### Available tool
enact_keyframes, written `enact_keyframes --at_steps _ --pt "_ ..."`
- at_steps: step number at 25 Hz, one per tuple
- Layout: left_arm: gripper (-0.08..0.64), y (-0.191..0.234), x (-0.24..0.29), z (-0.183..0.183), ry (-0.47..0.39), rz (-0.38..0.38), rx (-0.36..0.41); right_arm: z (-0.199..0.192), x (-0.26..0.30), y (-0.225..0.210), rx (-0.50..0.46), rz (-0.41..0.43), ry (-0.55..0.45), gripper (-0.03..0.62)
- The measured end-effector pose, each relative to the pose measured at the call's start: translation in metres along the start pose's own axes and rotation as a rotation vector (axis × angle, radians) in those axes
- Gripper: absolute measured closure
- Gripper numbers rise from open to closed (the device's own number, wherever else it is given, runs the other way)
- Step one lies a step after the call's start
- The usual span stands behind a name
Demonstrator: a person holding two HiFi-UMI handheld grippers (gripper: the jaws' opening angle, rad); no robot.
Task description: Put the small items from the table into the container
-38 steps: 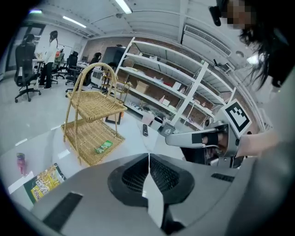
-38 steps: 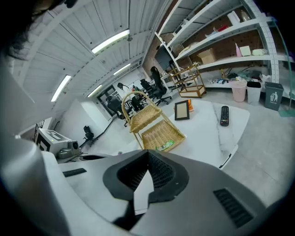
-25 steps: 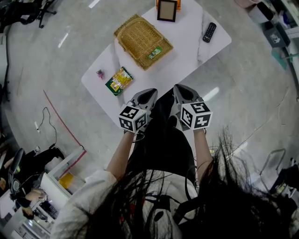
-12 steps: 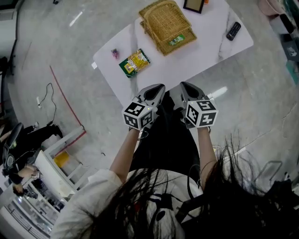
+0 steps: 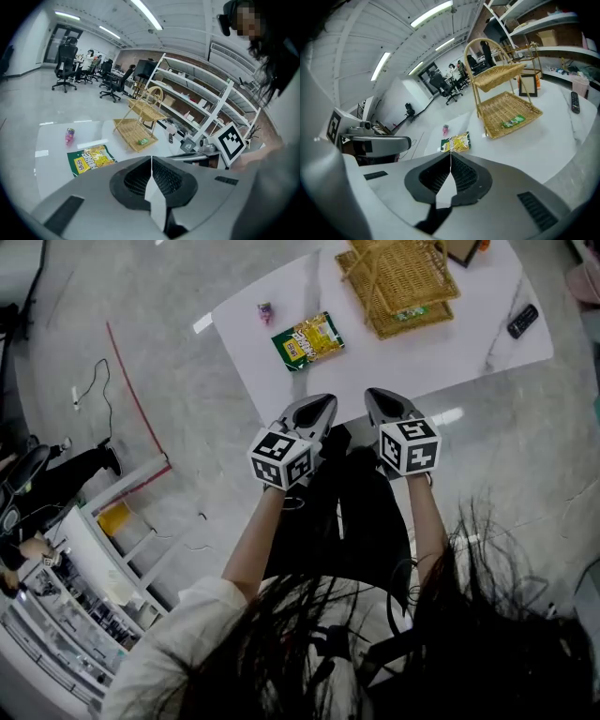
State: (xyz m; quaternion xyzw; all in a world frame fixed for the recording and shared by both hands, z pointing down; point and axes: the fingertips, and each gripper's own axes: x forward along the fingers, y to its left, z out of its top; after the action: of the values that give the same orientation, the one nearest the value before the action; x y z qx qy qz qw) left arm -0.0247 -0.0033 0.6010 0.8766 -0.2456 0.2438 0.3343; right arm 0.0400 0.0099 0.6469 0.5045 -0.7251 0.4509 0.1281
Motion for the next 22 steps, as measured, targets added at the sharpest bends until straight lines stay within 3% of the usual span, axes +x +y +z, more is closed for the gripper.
enact_keyframes --at_steps 11,17,22 --pt "0.551 0.076 -0.028 -0.003 0.042 0.029 -0.007 0.013 0.103 0.027 -0.076 0.016 0.12 0.571" --pt "0.551 0.11 -0.035 -0.008 0.063 0.032 -0.015 0.005 0.155 0.031 -0.142 0.009 0.217 0.489" --pt "0.551 0.134 -0.033 -0.008 0.08 0.026 -0.005 -0.003 0.19 0.018 -0.256 -0.083 0.298 0.391"
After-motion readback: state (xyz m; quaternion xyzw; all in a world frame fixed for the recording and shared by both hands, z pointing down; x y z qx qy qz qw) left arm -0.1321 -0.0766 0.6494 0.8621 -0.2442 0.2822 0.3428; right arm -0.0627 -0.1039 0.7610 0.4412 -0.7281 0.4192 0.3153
